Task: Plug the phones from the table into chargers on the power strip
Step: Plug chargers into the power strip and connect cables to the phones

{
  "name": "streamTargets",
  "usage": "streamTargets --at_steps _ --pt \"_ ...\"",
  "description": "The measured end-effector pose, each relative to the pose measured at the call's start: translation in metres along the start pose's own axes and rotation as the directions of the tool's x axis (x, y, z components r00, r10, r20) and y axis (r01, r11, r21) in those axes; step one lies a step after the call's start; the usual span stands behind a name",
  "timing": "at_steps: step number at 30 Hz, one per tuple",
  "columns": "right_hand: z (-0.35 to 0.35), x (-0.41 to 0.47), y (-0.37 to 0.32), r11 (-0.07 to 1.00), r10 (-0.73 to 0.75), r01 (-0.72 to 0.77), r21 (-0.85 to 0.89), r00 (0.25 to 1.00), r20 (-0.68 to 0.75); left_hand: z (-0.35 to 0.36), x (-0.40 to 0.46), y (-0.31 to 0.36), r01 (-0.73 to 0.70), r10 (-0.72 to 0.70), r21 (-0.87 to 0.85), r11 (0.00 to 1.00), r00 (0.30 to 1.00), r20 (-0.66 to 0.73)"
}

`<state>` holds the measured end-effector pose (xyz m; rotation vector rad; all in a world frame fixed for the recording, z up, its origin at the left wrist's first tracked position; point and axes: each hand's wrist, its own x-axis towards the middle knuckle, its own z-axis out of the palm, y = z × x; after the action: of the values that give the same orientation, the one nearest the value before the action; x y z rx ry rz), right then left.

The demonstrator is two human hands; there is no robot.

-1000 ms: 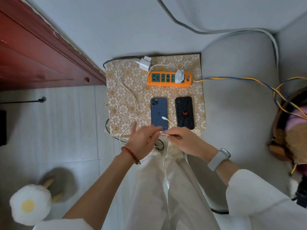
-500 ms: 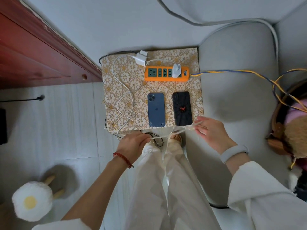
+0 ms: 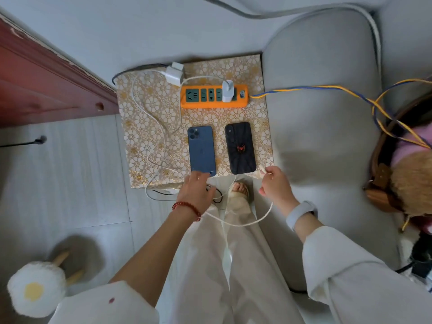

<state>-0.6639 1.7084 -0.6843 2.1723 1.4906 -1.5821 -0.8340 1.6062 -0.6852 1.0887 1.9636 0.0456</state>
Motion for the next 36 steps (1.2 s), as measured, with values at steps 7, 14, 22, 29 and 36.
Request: streamTargets --at_steps 7,14,22,29,36 --pt "0.032 0.013 0.047 0.980 -0.158 0.155 -0.125 0.987 -0.013 0.019 0.070 0.050 0.015 -0.014 0.006 1.000 0.986 -0.165" --pt "0.036 0.034 0.041 0.951 -0.142 0.207 0.230 0.952 -0.272 0.050 0.101 0.085 0.298 -0.377 -0.381 0.875 0.914 -0.152" --pt "0.026 0.052 0.024 0.939 -0.063 0.076 0.334 0.997 -0.050 0.041 0.109 0.073 0.316 -0.404 -0.594 0.740 0.915 -0.016" --pt "-0.002 0.037 0.016 0.879 -0.061 0.082 0.471 0.996 -0.058 0.028 0.088 0.074 0.419 -0.259 -0.850 0.320 0.901 0.347" --pt "-0.003 -0.010 0.021 0.944 -0.170 0.213 0.251 0.969 -0.180 0.014 0.085 0.094 0.424 -0.242 -0.905 -0.041 0.874 0.421"
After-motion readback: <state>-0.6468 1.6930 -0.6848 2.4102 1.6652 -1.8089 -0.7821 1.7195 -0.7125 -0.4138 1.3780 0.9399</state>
